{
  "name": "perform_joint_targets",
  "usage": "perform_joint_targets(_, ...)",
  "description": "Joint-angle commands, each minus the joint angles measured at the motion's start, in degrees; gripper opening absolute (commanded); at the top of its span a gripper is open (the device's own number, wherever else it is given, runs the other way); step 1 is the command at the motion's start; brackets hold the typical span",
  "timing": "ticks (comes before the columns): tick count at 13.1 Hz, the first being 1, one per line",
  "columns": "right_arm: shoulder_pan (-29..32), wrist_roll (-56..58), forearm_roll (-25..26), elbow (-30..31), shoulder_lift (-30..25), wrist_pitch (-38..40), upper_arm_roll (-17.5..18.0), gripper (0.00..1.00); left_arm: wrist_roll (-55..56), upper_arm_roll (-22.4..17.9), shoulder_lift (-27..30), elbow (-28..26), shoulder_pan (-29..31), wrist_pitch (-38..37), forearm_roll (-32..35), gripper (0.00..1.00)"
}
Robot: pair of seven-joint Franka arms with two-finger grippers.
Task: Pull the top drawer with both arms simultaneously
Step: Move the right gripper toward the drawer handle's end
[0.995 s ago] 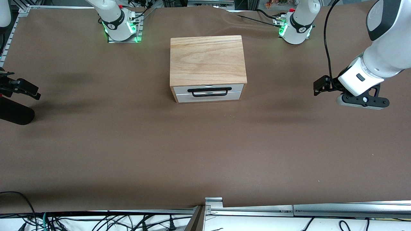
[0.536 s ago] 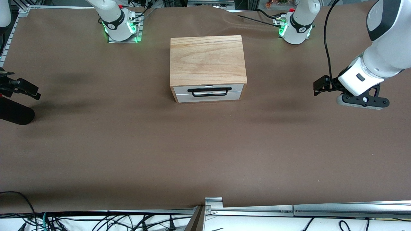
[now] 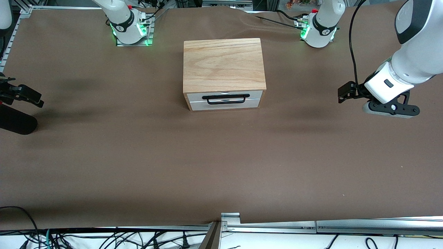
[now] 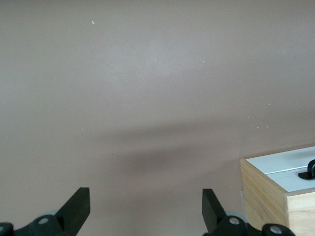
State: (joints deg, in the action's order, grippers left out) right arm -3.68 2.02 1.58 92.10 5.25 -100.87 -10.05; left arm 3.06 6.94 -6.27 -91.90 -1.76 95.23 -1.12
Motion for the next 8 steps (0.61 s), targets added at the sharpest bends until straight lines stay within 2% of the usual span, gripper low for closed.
perform_joint_targets(1,0.61,-0.53,-0.70,-1.22,1.16,0.85,0.55,1.00,-0.95,-0.09,-0.23,1.46,0.17,-1.45,-0.28,1.00)
perform_joint_targets(3,0.17,-0.53,-2.44,-1.13,3.19,0.94,0.64,1.00,-0.95,-0.09,-0.23,1.46,0.17,-1.45,-0.28,1.00)
perform_joint_targets(7,-5.18,-0.79,-2.80,-0.95,5.82,2.34,0.73,1.00,-0.95,0.09,-0.23,1.37,0.09,-1.71,-0.55,1.00)
perform_joint_targets(8,-6.67,-1.05,-5.07,-1.13,6.79,2.35,0.64,1.00,-0.95,0.09,-0.40,1.37,0.17,-1.71,-1.07,1.00)
